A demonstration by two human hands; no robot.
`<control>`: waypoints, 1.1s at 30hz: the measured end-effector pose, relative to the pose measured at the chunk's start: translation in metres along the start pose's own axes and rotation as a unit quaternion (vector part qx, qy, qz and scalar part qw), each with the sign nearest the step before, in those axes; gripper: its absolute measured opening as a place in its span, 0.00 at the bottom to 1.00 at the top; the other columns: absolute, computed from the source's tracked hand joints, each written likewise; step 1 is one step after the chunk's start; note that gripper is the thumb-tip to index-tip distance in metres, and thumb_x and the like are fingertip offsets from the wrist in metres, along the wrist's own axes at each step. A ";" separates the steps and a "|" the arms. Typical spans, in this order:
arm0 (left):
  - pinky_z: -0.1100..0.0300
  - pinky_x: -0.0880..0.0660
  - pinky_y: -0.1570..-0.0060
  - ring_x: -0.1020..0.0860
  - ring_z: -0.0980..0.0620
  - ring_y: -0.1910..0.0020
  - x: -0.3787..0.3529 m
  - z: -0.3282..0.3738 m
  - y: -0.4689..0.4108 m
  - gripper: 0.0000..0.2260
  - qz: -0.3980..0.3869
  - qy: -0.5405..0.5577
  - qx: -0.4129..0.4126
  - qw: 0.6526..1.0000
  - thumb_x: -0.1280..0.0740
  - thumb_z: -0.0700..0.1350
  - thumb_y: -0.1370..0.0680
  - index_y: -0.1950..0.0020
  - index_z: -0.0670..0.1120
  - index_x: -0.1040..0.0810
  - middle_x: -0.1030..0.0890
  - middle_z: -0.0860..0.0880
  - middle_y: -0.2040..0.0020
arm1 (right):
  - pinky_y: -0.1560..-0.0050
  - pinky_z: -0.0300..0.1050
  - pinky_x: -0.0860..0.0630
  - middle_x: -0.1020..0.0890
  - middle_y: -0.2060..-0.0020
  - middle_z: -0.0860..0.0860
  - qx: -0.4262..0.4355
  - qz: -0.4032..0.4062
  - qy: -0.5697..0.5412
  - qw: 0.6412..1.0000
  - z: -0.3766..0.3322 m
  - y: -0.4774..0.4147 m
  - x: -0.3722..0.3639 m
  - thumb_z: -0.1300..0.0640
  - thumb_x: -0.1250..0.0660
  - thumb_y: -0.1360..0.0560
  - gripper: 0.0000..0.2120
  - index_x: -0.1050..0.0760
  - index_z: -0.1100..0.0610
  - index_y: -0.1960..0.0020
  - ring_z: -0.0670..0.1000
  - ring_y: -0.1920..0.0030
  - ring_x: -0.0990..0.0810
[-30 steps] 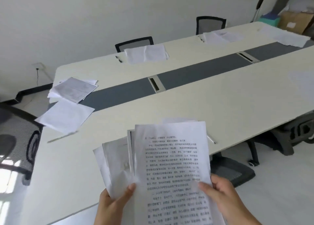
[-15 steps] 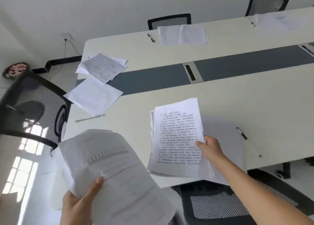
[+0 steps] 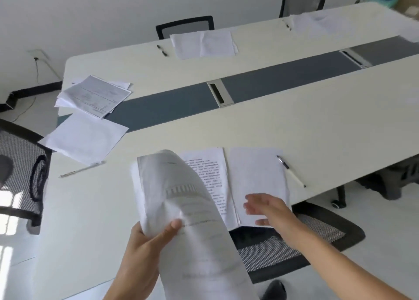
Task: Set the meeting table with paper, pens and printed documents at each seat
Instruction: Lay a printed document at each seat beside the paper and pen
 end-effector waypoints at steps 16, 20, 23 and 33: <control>0.41 0.22 0.46 0.16 0.38 0.51 -0.317 -0.097 0.048 0.14 -0.216 -0.165 0.022 0.962 0.25 0.44 0.29 0.47 0.40 0.17 0.15 0.38 0.50 | 0.45 0.54 0.20 0.14 0.51 0.62 0.084 0.191 -0.283 0.936 0.101 0.204 0.260 0.63 0.31 0.27 0.09 0.16 0.64 0.49 0.61 0.50 0.15; 0.39 0.24 0.44 0.17 0.36 0.49 -0.401 -0.158 0.075 0.19 -0.249 -0.181 0.054 0.950 0.27 0.47 0.32 0.43 0.40 0.19 0.16 0.37 0.48 | 0.48 0.53 0.20 0.13 0.55 0.60 0.116 0.279 -0.262 0.917 0.142 0.261 0.354 0.63 0.32 0.26 0.07 0.15 0.61 0.55 0.60 0.52 0.14; 0.38 0.25 0.42 0.18 0.36 0.48 -0.453 -0.195 0.091 0.15 -0.277 -0.190 0.065 0.940 0.27 0.45 0.32 0.47 0.42 0.16 0.16 0.37 0.48 | 0.49 0.53 0.19 0.13 0.54 0.61 0.106 0.307 -0.291 0.900 0.174 0.290 0.402 0.62 0.31 0.27 0.08 0.15 0.63 0.53 0.62 0.52 0.14; 0.48 0.18 0.59 0.16 0.36 0.54 -0.602 -0.246 0.049 0.11 -0.303 -0.202 0.071 0.929 0.27 0.37 0.30 0.48 0.36 0.18 0.16 0.34 0.51 | 0.58 0.46 0.17 0.13 0.55 0.57 0.071 0.330 -0.313 0.888 0.207 0.276 0.524 0.65 0.30 0.28 0.07 0.15 0.59 0.51 0.58 0.55 0.13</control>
Point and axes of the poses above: each hand's wrist, its own y-axis away from the middle knuckle, its own x-axis out of the back of the hand, z = x × y, the point moved 10 cm from there along -y, towards the middle knuckle
